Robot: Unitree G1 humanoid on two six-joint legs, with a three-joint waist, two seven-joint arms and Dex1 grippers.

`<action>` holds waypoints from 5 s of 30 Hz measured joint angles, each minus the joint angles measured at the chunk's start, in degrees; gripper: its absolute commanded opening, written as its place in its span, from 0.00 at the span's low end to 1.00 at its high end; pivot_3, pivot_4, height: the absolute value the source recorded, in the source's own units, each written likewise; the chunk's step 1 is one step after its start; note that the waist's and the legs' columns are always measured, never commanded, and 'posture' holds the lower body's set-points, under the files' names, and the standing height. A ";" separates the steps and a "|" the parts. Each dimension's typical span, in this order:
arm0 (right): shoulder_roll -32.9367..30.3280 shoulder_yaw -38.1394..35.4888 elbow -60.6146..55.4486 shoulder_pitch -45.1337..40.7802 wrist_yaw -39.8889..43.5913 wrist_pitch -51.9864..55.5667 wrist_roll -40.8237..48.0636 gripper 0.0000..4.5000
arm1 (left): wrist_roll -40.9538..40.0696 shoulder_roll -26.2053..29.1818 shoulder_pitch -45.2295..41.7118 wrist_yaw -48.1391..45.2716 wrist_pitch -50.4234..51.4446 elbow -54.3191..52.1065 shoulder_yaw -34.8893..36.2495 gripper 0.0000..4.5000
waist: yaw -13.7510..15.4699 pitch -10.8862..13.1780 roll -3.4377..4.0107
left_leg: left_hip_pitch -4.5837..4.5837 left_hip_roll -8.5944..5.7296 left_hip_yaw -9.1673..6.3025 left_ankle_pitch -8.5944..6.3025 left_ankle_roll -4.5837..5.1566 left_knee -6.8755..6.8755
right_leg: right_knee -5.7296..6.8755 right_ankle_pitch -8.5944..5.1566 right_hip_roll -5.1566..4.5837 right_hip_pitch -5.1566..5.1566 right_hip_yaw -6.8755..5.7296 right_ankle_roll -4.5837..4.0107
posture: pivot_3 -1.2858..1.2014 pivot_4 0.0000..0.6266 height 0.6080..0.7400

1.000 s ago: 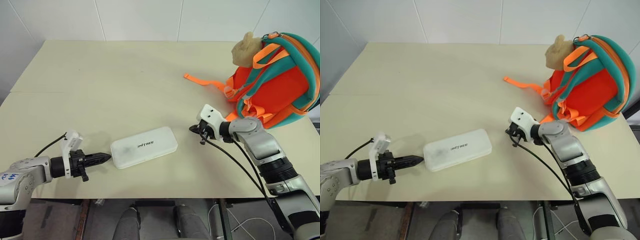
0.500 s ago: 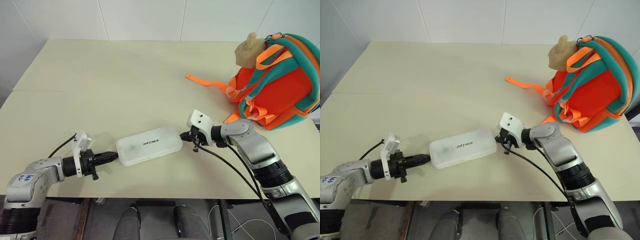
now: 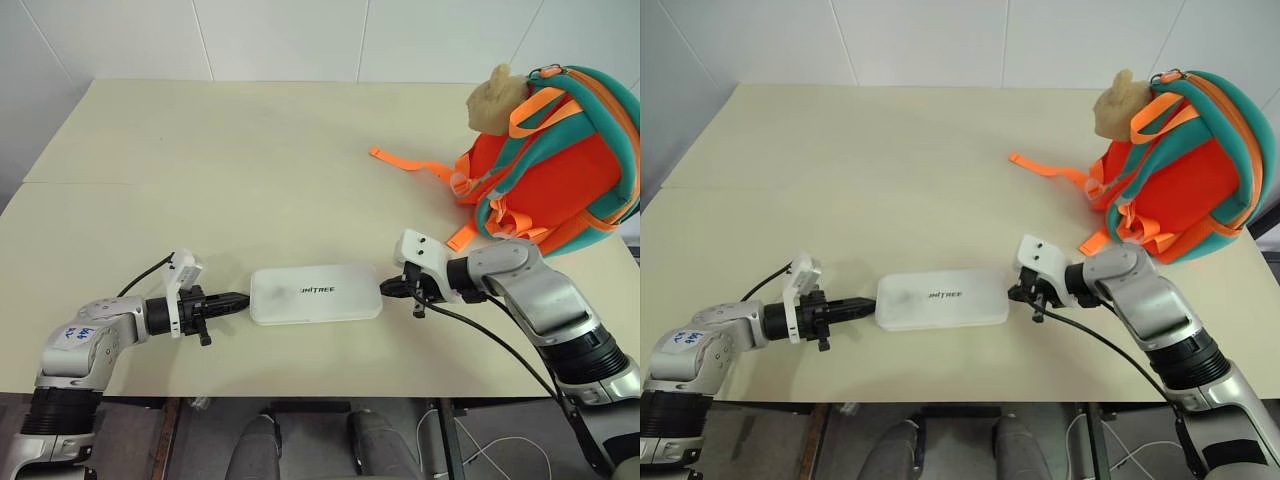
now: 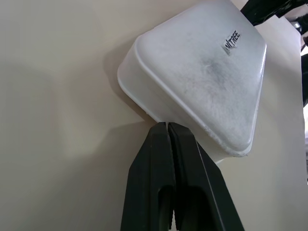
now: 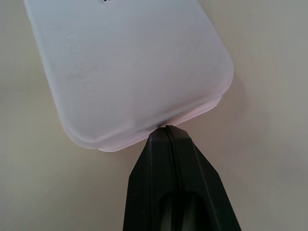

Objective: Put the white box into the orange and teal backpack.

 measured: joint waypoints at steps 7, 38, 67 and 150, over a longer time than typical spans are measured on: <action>-2.36 0.00 -1.81 1.10 2.42 -0.14 0.84 0.00 | 1.56 1.42 -1.81 -2.62 -0.65 0.96 -2.64 0.01 | -0.03 0.00 0.00 | 0.01 0.00 0.00 0.00 0.00 0.00 | -0.05 0.00 -0.01 0.04 0.00 0.00 | 0.52 0.24 1.00; -11.57 -4.63 7.02 2.10 2.00 -11.47 -2.21 1.00 | -8.15 9.50 -3.16 3.85 20.72 -4.96 8.09 0.99 | -0.06 0.02 -0.01 | -0.01 0.00 0.00 -0.02 0.01 -0.01 | -0.08 0.00 -0.01 0.03 0.00 0.01 | 0.52 0.24 1.00; -6.61 -4.43 0.96 5.75 -2.38 -6.66 -0.52 1.00 | -19.12 -5.00 -16.25 11.34 50.43 17.43 9.93 0.99 | 0.37 0.01 -0.01 | 0.07 -0.09 -0.13 0.00 -0.02 0.29 | 0.08 0.07 -0.03 0.25 -0.05 0.14 | 0.52 0.24 1.00; 10.66 -35.32 35.21 -13.43 -37.94 -15.45 6.25 0.91 | -23.54 -22.77 -30.84 31.01 50.22 11.02 36.99 0.28 | -0.12 0.03 -0.02 | -0.02 -0.09 -0.08 -0.02 -0.09 0.15 | -0.20 0.10 -0.03 0.25 -0.03 0.26 | 0.52 0.24 1.00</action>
